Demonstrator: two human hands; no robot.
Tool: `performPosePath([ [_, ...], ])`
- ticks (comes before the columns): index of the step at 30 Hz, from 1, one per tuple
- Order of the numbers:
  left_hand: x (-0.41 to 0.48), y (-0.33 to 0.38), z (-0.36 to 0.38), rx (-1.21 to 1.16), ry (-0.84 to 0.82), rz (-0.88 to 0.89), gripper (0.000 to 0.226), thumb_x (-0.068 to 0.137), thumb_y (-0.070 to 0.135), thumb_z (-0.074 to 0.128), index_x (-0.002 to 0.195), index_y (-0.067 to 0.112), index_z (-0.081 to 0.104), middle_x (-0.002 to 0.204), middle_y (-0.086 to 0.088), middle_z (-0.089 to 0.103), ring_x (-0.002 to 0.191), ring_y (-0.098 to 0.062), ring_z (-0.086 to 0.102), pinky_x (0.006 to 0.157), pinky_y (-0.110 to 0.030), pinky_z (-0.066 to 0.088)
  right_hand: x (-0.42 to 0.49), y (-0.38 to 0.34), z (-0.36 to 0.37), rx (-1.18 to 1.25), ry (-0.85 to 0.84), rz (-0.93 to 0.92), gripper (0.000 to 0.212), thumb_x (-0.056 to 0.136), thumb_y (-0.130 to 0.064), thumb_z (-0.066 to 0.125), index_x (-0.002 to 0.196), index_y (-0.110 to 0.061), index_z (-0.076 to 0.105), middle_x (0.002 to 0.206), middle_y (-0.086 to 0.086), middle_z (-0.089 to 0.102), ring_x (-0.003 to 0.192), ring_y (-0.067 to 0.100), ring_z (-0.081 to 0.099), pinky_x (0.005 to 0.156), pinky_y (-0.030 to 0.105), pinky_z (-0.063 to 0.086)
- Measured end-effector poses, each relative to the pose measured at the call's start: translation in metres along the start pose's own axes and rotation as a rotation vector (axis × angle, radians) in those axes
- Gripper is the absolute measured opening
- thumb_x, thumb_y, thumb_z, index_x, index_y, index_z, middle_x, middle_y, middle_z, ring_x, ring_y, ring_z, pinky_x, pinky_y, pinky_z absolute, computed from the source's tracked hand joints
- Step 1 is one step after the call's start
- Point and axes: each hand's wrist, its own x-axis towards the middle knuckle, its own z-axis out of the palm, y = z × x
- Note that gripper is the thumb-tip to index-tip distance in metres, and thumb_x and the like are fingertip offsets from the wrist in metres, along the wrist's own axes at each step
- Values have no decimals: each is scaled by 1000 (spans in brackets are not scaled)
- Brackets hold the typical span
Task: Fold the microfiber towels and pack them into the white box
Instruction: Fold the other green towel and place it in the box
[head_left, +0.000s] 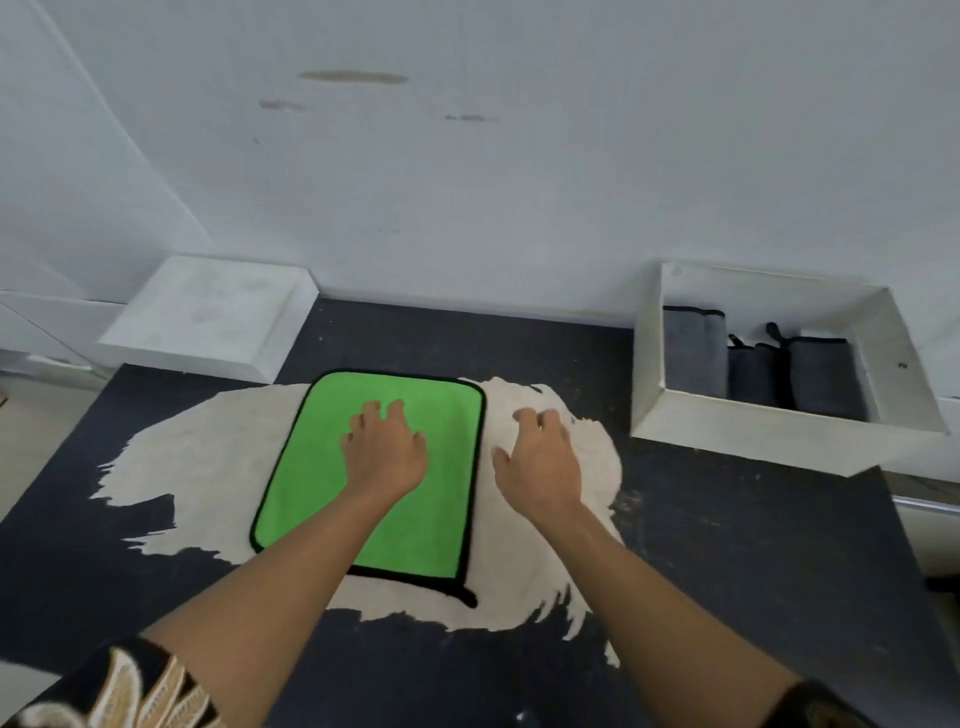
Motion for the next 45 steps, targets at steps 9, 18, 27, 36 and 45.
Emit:
performPosePath([
  [9, 6, -157, 19, -90, -164, -396, 48, 95, 27, 53, 137, 9, 37, 138, -15, 40, 122, -35, 43, 98, -47, 40, -39, -81, 111, -35, -140, 373, 59, 87, -8, 58, 139, -14, 30, 128, 15, 35, 98, 32, 54, 68, 36, 49],
  [18, 23, -188, 9, -423, -128, -334, 29, 93, 15, 61, 118, 8, 49, 103, -10, 64, 77, -23, 55, 63, -32, 42, -35, -82, 104, 18, 117, 499, 12, 91, -15, 58, 102, -10, 53, 91, 10, 65, 69, 25, 52, 60, 30, 38],
  [27, 15, -194, 3, -152, -14, -171, 29, 92, 21, 64, 120, 13, 63, 115, -9, 56, 95, -31, 61, 73, -37, 47, -48, -77, 109, -120, -57, 475, 22, 93, -28, 55, 103, -10, 63, 100, 8, 67, 86, 26, 63, 66, 27, 42],
  [36, 5, -204, 6, -384, -41, -218, 27, 91, 23, 63, 113, 12, 51, 90, -5, 63, 77, -24, 59, 64, -31, 42, -49, -66, 107, 168, -117, 597, 25, 95, -13, 51, 117, -2, 47, 106, 16, 63, 82, 26, 53, 68, 30, 40],
  [45, 58, -185, -49, -1104, -301, -453, 34, 97, -5, 36, 93, 12, 66, 77, -6, 47, 56, -11, 35, 37, -17, 30, 1, -62, 55, 819, -40, 759, 23, 89, 5, 52, 109, 13, 59, 69, 10, 46, 46, 17, 36, 36, 20, 27],
])
